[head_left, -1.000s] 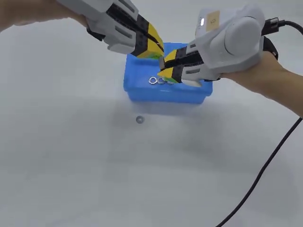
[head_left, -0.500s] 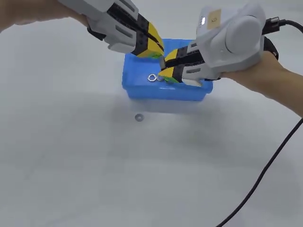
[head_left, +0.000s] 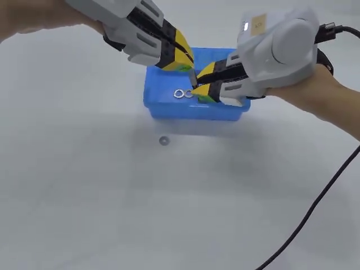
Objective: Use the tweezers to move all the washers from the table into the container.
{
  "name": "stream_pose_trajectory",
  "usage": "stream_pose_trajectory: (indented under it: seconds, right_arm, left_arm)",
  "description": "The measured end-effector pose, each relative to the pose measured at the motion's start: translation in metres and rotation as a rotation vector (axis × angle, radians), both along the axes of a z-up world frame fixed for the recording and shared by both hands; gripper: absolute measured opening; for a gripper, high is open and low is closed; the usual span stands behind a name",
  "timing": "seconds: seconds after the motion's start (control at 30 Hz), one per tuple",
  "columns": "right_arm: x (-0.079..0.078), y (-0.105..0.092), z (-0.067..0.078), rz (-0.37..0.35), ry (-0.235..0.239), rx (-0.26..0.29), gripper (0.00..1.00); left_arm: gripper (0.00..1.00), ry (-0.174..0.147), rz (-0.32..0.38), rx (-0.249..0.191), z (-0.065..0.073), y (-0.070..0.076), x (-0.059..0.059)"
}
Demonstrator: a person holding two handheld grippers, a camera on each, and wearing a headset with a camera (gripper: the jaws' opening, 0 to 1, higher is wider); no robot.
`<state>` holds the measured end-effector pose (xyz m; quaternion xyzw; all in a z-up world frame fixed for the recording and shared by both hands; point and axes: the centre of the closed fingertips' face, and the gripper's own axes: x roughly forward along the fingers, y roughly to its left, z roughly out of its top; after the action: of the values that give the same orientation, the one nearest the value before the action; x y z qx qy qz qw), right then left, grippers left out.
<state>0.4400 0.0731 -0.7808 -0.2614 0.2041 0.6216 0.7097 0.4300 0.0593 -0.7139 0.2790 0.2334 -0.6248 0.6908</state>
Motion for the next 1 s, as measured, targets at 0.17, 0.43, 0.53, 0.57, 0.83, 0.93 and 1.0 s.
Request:
stream_pose_trajectory:
  seconds: [0.17, 0.43, 0.53, 0.57, 0.83, 0.93, 1.0]
  right_arm:
    - [-0.001, 0.001, 0.005, -0.002, 0.002, 0.023, 0.12]
    - [-0.004, 0.004, 0.014, 0.016, -0.020, 0.037, 0.08]
    - [-0.006, 0.004, 0.019, 0.021, -0.030, 0.039, 0.08]
    - [-0.007, 0.005, 0.022, 0.023, -0.035, 0.042, 0.08]
    - [-0.008, 0.010, 0.040, 0.027, -0.072, 0.061, 0.08]
    - [-0.016, 0.014, 0.052, 0.033, -0.086, 0.075, 0.08]
    - [-0.022, 0.016, 0.059, 0.039, -0.091, 0.080, 0.08]
  left_arm:
    - [0.05, -0.004, -0.002, -0.005, 0.002, -0.002, 0.000]
    - [0.05, -0.006, 0.003, -0.025, 0.011, -0.002, -0.002]
    - [0.05, -0.009, 0.003, -0.029, 0.015, 0.000, -0.005]
    - [0.05, -0.012, 0.004, -0.031, 0.018, 0.000, -0.006]
    - [0.05, -0.044, 0.017, -0.048, 0.039, 0.006, -0.014]
    - [0.05, -0.061, 0.017, -0.050, 0.051, 0.009, -0.022]
    - [0.05, -0.068, 0.016, -0.052, 0.057, 0.011, -0.029]
